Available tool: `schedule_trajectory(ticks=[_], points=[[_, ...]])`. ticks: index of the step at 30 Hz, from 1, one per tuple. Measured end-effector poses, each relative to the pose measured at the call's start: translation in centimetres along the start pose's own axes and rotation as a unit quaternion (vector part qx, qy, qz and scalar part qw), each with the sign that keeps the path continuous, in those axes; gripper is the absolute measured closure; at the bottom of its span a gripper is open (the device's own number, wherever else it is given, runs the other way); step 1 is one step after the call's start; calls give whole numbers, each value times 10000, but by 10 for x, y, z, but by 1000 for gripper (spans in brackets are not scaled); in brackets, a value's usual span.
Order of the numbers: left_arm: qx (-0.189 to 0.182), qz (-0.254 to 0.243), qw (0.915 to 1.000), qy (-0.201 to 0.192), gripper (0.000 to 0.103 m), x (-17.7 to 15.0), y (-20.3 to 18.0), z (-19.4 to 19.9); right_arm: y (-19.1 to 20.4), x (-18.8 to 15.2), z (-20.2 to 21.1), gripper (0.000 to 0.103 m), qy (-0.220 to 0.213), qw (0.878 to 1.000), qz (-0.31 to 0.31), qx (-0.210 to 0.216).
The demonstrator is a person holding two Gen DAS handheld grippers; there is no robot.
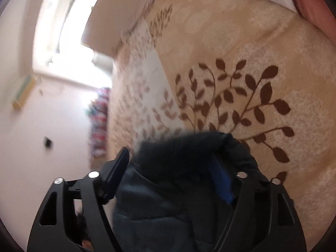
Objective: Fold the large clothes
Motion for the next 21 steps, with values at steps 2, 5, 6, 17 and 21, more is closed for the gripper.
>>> schedule_trajectory(ticks=[2, 5, 6, 17, 21], points=[[27, -10, 10000, 40, 37, -4, -1, -5, 1, 9, 13, 27, -292, 9995, 59, -35], [86, -25, 9999, 100, 37, -9, -2, -12, 3, 16, 27, 28, -697, 9949, 505, -526], [139, -77, 9998, 122, 42, -10, -1, -15, 5, 13, 27, 40, -748, 9915, 756, -748], [779, -455, 9916, 930, 84, -36, 17, -75, -3, -71, -72, 99, 266, 9423, 2643, -2036], [815, -60, 9912, 1044, 83, -39, 43, -89, -23, -64, -83, 103, 272, 9369, 2515, -2413]])
Point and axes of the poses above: each gripper's, at about its wrist camera, not at the fingertips, and z roughly against the way its jaws point, y to its left, x to its top, the point moved 9 cm from there along -z, roughly the way its jaws point, and after that the axes turned 5 degrees about -x, right-handed, at the moved point
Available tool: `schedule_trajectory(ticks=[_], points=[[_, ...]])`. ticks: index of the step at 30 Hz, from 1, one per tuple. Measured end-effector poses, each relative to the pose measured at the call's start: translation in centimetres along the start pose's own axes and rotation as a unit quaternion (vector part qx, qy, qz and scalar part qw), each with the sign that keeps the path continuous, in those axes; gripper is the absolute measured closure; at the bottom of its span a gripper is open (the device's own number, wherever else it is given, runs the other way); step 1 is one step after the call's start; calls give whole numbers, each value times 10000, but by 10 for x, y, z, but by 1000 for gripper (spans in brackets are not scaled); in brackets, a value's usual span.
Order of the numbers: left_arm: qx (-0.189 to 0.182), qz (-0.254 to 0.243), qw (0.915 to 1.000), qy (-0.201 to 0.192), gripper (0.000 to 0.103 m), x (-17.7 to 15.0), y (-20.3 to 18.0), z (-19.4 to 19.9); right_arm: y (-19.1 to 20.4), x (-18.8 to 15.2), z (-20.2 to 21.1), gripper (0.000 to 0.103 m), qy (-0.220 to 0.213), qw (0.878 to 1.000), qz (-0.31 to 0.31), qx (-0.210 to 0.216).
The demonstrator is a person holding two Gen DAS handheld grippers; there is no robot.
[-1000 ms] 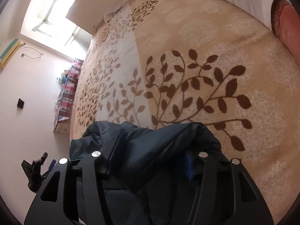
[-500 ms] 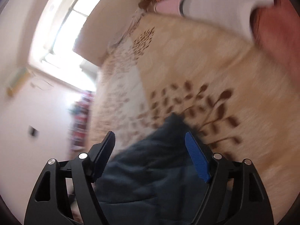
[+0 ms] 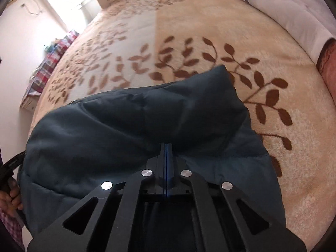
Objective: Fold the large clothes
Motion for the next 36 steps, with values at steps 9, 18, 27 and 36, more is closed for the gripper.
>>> schedule_trajectory(ticks=[9, 18, 27, 36], points=[[285, 129, 9995, -100, 90, 0, 10, -2, -11, 3, -7, 103, 14, 9998, -193, -51], [34, 100, 9985, -543, 70, -24, 22, 90, -9, -26, 74, 102, -458, 9989, 41, -119], [125, -402, 9967, -696, 64, -100, 24, 170, -9, -112, 132, 101, -687, 9975, 185, -36], [173, -287, 9987, -395, 62, -155, 39, 165, -28, -192, 139, 100, -325, 9981, -418, 306]])
Point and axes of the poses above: each gripper's, at about its wrist camera, not at the fingertips, and z roughly against the way its jaws point, y to its left, x to its top, the point moved 9 cm from there along -z, roughly the way its jaws point, and after that the axes turned 5 degrees about -x, right-handed, at the moved point
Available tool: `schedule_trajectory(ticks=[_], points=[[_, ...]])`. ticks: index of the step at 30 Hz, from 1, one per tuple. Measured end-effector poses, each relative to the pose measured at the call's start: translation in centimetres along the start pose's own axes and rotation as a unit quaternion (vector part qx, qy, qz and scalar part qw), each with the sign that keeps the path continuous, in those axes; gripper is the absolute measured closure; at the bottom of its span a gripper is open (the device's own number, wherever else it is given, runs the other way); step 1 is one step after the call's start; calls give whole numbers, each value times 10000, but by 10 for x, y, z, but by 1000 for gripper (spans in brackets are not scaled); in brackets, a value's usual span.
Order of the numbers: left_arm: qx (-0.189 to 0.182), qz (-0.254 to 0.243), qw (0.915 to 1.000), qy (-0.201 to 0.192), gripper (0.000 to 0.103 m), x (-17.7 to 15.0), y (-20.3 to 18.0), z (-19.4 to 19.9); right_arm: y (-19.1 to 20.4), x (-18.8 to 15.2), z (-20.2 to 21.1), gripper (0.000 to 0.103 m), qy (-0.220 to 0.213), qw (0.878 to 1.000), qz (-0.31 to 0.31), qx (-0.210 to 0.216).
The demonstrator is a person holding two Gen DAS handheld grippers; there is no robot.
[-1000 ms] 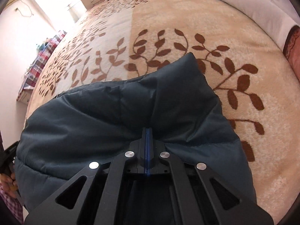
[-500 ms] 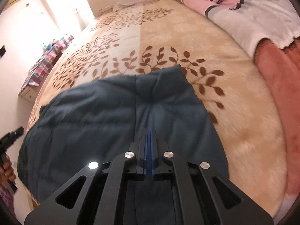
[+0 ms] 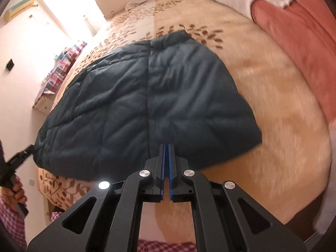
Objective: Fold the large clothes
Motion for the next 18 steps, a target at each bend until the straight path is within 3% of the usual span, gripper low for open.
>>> schedule_trajectory(ticks=[4, 8, 10, 12, 18], points=[[10, 104, 9999, 105, 62, -8, 6, -11, -5, 3, 10, 99, -90, 9995, -297, 60], [-162, 266, 9995, -23, 62, -5, 7, 0, -13, 14, 25, 85, -294, 9987, -401, -104], [-296, 368, 9988, -128, 51, 1, 11, 11, -31, 24, 33, 60, -454, 9961, -716, -252], [-307, 406, 9986, -107, 40, 4, 17, 14, -49, 30, 39, 43, -578, 9921, -1017, -452], [-249, 763, 9965, 219, 37, -1, 41, -2, -56, 39, 16, 40, -281, 9914, -1154, -546]])
Point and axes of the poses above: each gripper's, at about its wrist camera, not at the fingertips, and z roughly against the way its jaws point, y to its left, x to its top, the point moved 9 cm from there along -z, roughly the way its jaws point, and after that the axes turned 5 degrees about -x, right-handed, at the moved point
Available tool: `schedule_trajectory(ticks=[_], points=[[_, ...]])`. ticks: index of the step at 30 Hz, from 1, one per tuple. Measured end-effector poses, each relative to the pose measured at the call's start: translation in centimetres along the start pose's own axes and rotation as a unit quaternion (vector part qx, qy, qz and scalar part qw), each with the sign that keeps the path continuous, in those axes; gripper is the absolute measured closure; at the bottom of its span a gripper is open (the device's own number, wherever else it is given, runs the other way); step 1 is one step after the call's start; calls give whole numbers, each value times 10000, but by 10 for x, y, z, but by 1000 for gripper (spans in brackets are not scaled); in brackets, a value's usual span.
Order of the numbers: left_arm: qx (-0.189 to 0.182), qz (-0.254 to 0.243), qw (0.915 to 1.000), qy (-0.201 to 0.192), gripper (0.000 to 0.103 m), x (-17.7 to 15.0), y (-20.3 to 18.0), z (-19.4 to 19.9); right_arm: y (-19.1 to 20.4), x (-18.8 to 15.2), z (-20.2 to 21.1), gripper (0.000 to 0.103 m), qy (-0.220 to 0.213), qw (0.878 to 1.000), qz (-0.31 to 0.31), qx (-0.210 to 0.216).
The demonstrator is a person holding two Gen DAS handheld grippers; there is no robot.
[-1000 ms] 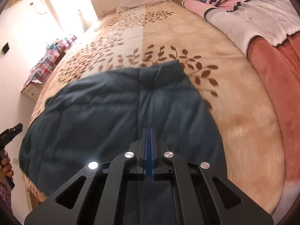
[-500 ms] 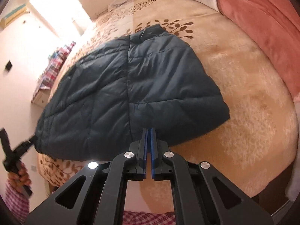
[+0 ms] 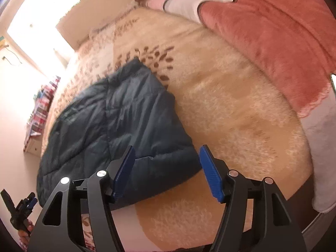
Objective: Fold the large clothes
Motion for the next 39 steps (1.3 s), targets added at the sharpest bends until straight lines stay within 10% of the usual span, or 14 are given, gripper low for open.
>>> schedule_trajectory(ticks=[10, 17, 34, 39], points=[[-488, 923, 9942, -242, 33, -11, 24, 23, -21, -6, 0, 36, -14, 9983, -575, -117], [-1444, 2500, 9574, 4, 23, -55, 31, 10, -29, -43, -5, 24, 605, 9822, -1564, 848], [-1105, 3091, 9444, -195, 20, -25, -8, -63, 11, -42, -55, 29, 1011, 9540, -2411, 1466], [-1524, 3069, 9389, -329, 77, -22, -7, -52, 7, -39, -62, 67, 1016, 9391, -2691, 1881]])
Point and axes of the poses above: each gripper's, at about its wrist camera, not at the fingertips, and z roughly against the way its jaws point, y to its left, x to its top, the point moved 9 cm from there along -z, roughly the way its jaws point, and after that the axes turned 5 degrees about -x, right-handed, at the moved point
